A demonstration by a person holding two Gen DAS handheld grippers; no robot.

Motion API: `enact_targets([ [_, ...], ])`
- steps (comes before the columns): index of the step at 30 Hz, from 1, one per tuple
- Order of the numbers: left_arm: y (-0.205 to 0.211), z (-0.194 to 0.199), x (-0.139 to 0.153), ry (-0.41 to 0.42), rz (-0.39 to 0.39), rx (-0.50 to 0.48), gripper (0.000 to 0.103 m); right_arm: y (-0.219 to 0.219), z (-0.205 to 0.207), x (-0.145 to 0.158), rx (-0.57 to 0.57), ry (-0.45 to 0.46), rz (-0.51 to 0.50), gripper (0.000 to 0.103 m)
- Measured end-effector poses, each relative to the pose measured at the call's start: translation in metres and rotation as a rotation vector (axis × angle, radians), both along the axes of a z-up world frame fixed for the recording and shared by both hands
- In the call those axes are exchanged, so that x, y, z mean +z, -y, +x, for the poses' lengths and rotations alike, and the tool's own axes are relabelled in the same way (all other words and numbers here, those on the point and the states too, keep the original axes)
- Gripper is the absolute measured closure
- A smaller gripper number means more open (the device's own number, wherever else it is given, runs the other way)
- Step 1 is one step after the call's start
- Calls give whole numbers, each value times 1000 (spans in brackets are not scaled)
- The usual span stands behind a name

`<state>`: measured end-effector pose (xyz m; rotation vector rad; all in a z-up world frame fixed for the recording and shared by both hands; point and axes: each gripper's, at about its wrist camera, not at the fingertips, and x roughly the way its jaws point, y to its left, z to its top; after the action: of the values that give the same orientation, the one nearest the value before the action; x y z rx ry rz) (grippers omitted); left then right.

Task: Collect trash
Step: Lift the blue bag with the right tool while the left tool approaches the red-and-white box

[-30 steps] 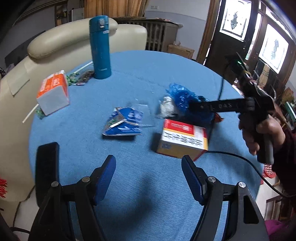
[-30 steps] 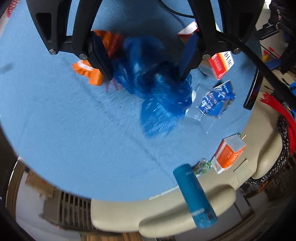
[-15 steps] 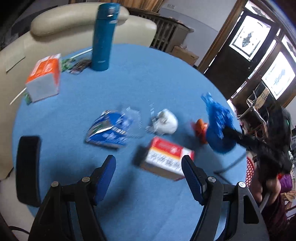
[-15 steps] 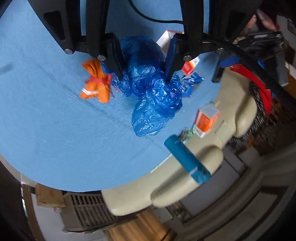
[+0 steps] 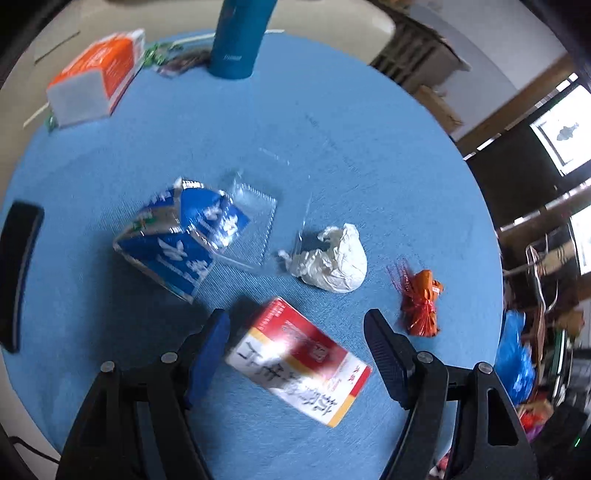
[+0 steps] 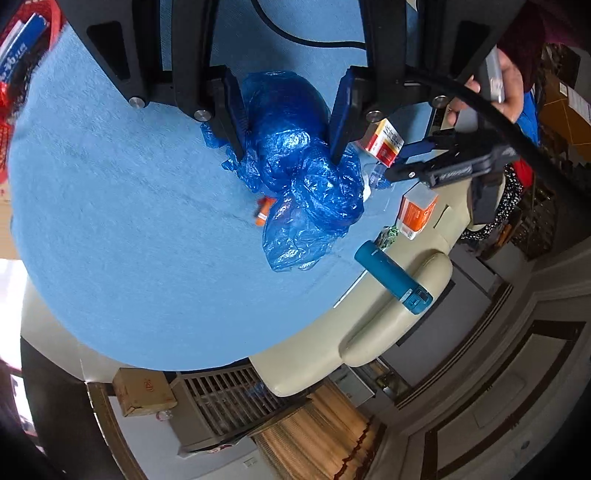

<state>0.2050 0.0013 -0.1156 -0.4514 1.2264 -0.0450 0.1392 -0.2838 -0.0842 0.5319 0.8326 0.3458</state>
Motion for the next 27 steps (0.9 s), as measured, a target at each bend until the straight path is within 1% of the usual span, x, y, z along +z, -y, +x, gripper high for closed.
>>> enact_targets([
  [3, 9, 1, -6, -19, 29, 7, 27, 5, -5, -5, -7, 1, 13, 59],
  [6, 15, -3, -13, -40, 41, 2, 27, 9, -10, -6, -10, 7, 26, 59],
  [10, 14, -11, -21, -62, 13, 24, 27, 16, -19, -5, -18, 17, 33, 59],
  [13, 16, -16, -24, -51, 27, -8, 27, 15, -22, -9, -22, 9, 48, 59],
  [15, 19, -18, -25, -50, 65, -74, 27, 14, -24, -11, -24, 4, 49, 59],
  [16, 24, -18, -28, -64, 83, -138, 27, 14, -27, -11, -24, 2, 46, 59],
  [20, 41, -26, -30, -62, 117, -390, 27, 14, -31, -7, -31, 6, 48, 59],
  [21, 43, -28, -29, -57, 121, -432, 27, 13, -31, -6, -34, 8, 49, 59],
  [23, 42, -33, -22, -7, 161, -467, 27, 14, -33, -5, -39, 11, 58, 59],
  [24, 40, -35, -18, 18, 169, -476, 27, 14, -33, -4, -40, 11, 64, 59],
  [25, 36, -36, -14, 31, 167, -473, 27, 13, -35, -3, -40, 13, 66, 59],
  [27, 23, -39, -6, 49, 131, -425, 27, 10, -37, 0, -37, 19, 55, 59],
])
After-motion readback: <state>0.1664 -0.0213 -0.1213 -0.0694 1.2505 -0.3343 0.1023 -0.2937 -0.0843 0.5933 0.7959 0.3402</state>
